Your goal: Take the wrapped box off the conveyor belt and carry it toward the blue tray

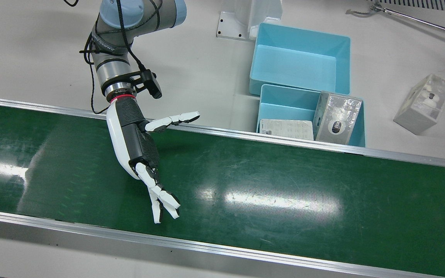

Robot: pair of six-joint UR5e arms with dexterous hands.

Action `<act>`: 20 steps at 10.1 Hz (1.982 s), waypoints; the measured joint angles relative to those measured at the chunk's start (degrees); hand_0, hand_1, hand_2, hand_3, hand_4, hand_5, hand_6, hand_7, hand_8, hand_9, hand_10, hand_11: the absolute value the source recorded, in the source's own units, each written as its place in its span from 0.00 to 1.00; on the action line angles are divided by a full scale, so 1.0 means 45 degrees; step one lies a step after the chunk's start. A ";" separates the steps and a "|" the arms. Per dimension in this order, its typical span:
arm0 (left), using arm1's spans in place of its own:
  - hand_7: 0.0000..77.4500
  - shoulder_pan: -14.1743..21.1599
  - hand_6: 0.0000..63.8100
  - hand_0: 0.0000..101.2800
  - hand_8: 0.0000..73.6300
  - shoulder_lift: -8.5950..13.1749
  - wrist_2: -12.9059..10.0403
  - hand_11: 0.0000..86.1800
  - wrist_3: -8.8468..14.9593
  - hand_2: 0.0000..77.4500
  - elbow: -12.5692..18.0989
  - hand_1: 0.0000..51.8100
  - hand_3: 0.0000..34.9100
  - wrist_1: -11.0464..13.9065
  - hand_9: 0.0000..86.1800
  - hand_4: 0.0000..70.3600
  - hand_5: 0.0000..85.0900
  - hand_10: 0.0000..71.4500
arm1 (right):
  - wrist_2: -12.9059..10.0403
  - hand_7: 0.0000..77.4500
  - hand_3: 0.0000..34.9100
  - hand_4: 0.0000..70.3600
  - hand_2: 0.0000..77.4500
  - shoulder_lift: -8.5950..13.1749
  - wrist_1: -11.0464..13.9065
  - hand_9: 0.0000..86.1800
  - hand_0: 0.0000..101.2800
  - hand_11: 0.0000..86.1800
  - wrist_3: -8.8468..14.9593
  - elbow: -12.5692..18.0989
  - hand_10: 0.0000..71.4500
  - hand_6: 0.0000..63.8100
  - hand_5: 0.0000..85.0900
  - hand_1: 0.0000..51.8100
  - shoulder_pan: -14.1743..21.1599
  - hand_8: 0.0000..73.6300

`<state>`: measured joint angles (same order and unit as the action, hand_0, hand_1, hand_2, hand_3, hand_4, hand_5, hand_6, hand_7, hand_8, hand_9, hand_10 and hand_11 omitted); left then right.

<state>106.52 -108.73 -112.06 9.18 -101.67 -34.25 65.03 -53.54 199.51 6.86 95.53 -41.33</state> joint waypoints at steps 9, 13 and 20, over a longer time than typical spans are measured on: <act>0.01 0.0000 0.01 0.00 0.01 0.0000 0.0000 0.01 0.0000 0.01 0.0000 0.00 0.00 0.0000 0.01 0.00 0.01 0.01 | -0.0009 0.04 0.00 0.16 0.07 -0.0006 -0.0053 0.03 0.49 0.01 -0.0107 0.0096 0.00 0.04 0.15 0.31 -0.0010 0.00; 0.01 0.0000 0.01 0.00 0.01 0.0000 0.0000 0.01 0.0000 0.01 0.0000 0.00 0.00 0.0000 0.01 0.00 0.01 0.01 | -0.0106 0.04 0.01 0.13 0.05 -0.0100 -0.0877 0.03 0.48 0.01 -0.0581 -0.0061 0.00 0.04 0.15 0.22 -0.0032 0.00; 0.01 0.0000 0.01 0.00 0.01 0.0000 0.0000 0.01 0.0000 0.01 0.0000 0.00 0.00 0.0000 0.01 0.00 0.01 0.01 | -0.0059 0.04 0.01 0.16 0.09 -0.0120 0.0420 0.03 0.48 0.01 -0.0688 0.0274 0.00 0.04 0.17 0.35 -0.0391 0.00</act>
<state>106.52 -108.73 -112.06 9.18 -101.67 -34.25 64.76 -54.08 201.40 3.77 96.76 -43.09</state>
